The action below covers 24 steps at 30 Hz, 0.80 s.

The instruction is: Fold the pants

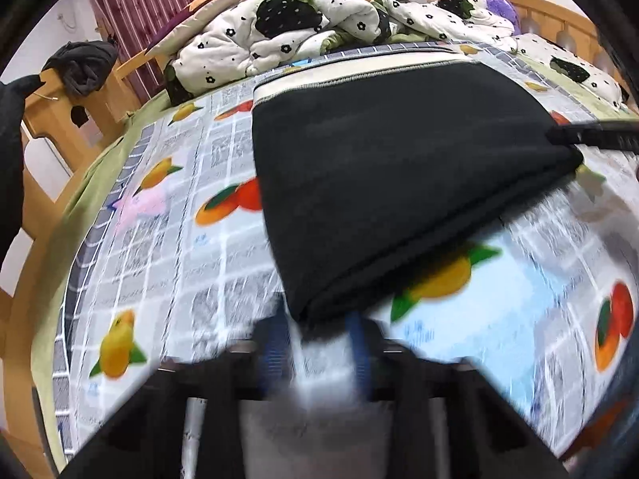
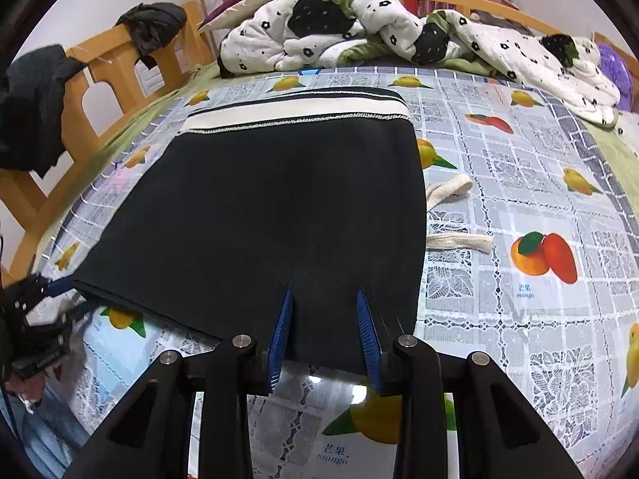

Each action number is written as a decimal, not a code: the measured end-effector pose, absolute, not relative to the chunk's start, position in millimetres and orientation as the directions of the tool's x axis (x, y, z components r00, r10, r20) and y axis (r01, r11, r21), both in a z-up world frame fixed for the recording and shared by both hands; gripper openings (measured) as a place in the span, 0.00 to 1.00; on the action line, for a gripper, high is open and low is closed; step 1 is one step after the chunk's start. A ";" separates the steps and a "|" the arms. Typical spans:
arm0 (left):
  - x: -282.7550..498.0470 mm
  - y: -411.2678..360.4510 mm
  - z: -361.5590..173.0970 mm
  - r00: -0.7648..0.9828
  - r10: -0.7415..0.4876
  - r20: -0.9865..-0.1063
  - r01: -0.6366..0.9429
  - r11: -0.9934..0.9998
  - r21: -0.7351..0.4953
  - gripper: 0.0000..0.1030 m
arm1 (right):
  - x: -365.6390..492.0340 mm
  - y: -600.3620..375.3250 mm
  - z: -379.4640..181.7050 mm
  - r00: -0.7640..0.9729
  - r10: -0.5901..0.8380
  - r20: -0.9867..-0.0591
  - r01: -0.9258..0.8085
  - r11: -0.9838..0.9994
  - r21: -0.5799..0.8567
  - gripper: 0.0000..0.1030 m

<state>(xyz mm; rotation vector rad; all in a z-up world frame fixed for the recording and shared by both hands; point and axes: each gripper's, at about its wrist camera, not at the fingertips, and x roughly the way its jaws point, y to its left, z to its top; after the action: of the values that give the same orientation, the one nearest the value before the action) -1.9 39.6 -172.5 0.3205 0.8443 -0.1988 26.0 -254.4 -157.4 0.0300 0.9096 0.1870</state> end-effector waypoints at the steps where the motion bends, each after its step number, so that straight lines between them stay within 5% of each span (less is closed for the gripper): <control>1: -3.7 42.3 -166.6 0.676 -0.061 -0.735 0.271 0.948 0.170 0.09 | 26.7 -253.4 -158.1 0.599 0.169 -0.783 -0.151 0.984 0.097 0.32; 3: -6.8 62.4 -155.3 0.704 -0.155 -0.693 0.218 0.976 0.004 0.09 | 27.4 -252.4 -159.1 0.598 0.163 -0.784 -0.152 0.984 0.089 0.33; 5: 1.4 75.5 -173.8 0.624 -0.164 -0.764 0.175 0.982 -0.068 0.09 | 28.0 -252.7 -161.3 0.595 0.159 -0.787 -0.149 0.985 0.087 0.33; 15: -32.2 104.7 -153.7 0.664 -0.162 -0.730 0.129 0.986 -0.102 0.06 | 18.2 -254.4 -150.3 0.617 0.173 -0.768 -0.194 0.979 0.064 0.34; 19: -26.6 109.5 -132.4 0.704 -0.254 -0.663 0.163 0.967 -0.198 0.07 | 19.5 -261.5 -143.0 0.662 0.194 -0.725 -0.178 0.979 0.099 0.36; 24: 17.4 73.3 -134.3 0.654 -0.307 -0.692 0.233 0.951 -0.201 0.07 | 30.3 -255.5 -150.1 0.672 0.201 -0.712 -0.175 0.978 0.111 0.36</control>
<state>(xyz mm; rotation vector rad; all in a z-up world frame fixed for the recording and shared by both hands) 17.4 73.3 -134.3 -0.0974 0.8021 -0.3067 30.3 -255.5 -150.1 0.0340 0.8062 0.2118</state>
